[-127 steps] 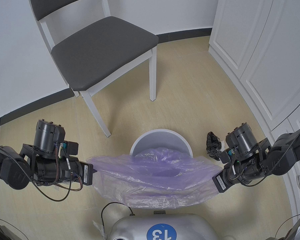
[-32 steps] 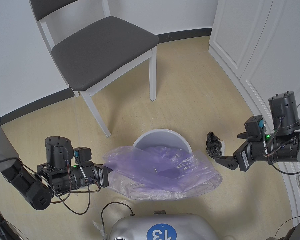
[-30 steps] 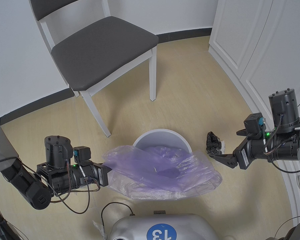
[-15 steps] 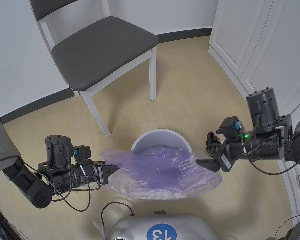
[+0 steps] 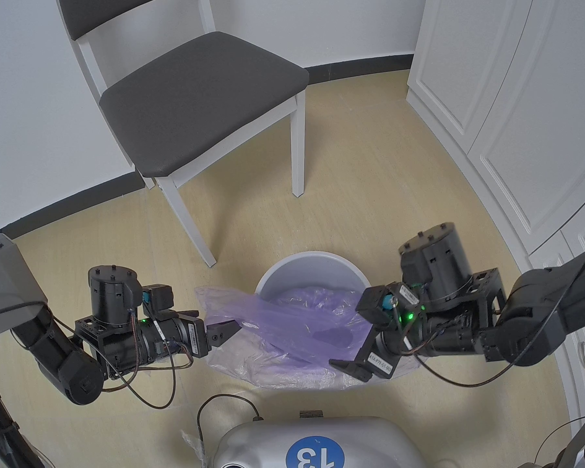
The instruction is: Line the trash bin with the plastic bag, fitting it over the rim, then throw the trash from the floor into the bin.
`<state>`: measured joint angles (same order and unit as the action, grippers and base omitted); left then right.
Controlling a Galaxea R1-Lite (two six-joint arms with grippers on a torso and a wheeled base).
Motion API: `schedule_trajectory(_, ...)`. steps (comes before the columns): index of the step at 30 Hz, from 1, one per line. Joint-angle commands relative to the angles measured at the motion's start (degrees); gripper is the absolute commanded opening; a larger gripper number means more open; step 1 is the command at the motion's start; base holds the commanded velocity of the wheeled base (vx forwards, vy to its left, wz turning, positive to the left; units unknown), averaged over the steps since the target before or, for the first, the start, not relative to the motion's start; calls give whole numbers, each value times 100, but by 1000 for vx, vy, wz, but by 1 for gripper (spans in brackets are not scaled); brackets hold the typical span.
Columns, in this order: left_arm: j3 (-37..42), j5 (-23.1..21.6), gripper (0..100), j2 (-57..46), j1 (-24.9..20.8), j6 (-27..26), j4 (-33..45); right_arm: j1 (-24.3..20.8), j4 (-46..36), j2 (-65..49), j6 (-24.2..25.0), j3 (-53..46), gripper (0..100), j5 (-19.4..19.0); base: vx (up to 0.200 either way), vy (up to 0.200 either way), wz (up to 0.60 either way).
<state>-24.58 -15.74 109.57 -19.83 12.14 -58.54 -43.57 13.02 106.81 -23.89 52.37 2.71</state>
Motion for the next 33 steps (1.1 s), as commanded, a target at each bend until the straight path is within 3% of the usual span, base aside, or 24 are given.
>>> schedule_trajectory(1,14,1,100,73,6,-1,-17,-143,25,349,16,-95,100,2,0,0,0)
schedule_trajectory(5,41,9,100,12,-3,-28,-17,-143,87,595,60,-34,100,-7,0,0,0)
schedule_trajectory(10,102,9,100,-138,-3,-89,-17,-161,825,1061,623,-52,100,-16,0,0,0)
schedule_trajectory(21,93,18,100,-85,-3,-98,-17,-319,1018,1817,693,282,100,107,0,0,0)
schedule_trajectory(22,102,18,100,-94,-3,-98,-17,-310,1168,1843,702,353,0,186,0,0,0)
schedule_trajectory(26,93,18,100,-111,-3,-98,-17,-178,1177,1694,719,529,0,195,0,0,0)
schedule_trajectory(33,76,45,100,-41,-20,-98,-17,244,465,982,675,959,0,204,0,0,0)
